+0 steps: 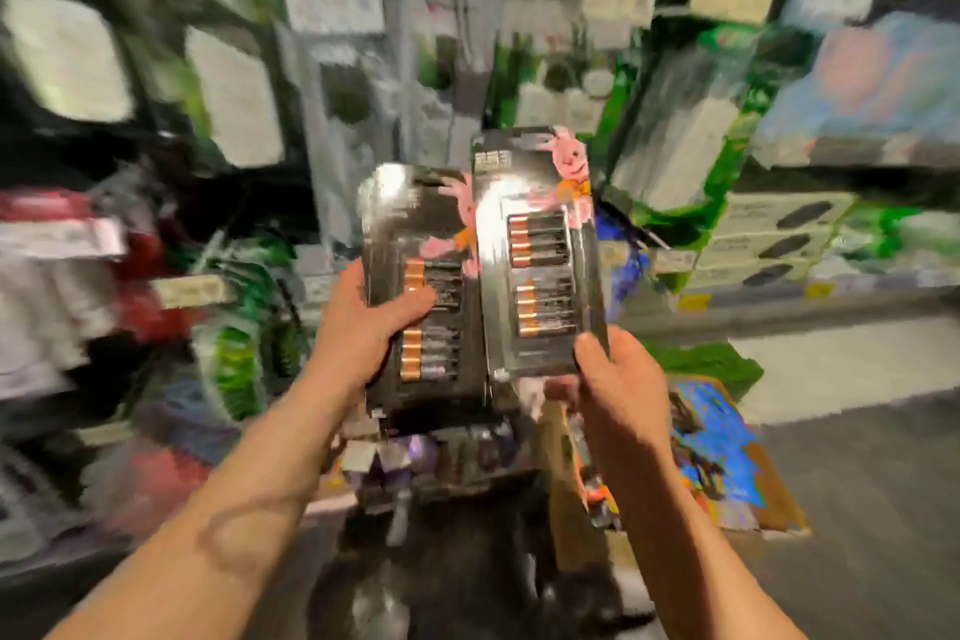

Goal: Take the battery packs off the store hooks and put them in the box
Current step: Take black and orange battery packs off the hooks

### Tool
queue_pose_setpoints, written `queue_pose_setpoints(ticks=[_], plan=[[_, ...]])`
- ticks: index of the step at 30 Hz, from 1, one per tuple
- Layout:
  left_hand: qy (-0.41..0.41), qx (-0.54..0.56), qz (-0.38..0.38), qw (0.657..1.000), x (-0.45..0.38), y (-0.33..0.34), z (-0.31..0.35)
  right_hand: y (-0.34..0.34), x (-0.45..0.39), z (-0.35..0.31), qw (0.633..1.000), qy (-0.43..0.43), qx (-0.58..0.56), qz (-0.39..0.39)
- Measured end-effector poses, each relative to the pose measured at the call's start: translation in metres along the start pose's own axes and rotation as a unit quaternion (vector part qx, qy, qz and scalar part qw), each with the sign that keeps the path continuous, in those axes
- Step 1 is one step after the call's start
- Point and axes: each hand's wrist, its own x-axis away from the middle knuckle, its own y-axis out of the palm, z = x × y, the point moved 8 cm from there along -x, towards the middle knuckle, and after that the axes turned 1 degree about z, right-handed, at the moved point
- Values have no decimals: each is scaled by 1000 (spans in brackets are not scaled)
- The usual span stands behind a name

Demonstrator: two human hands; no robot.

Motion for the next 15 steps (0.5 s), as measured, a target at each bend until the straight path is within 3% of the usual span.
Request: queue_pose_setpoints(ticks=[4,9,15], plan=[[50,12,64,997,5,-64,57,73,16,-42,994,-29,-69,-85],[108,31,103,988,1,-141,124,158,24,-88,979,-55,-138,-138],[174,56,111,977,-24,-229,205,254,8,-147,967,-77,-211,-123]])
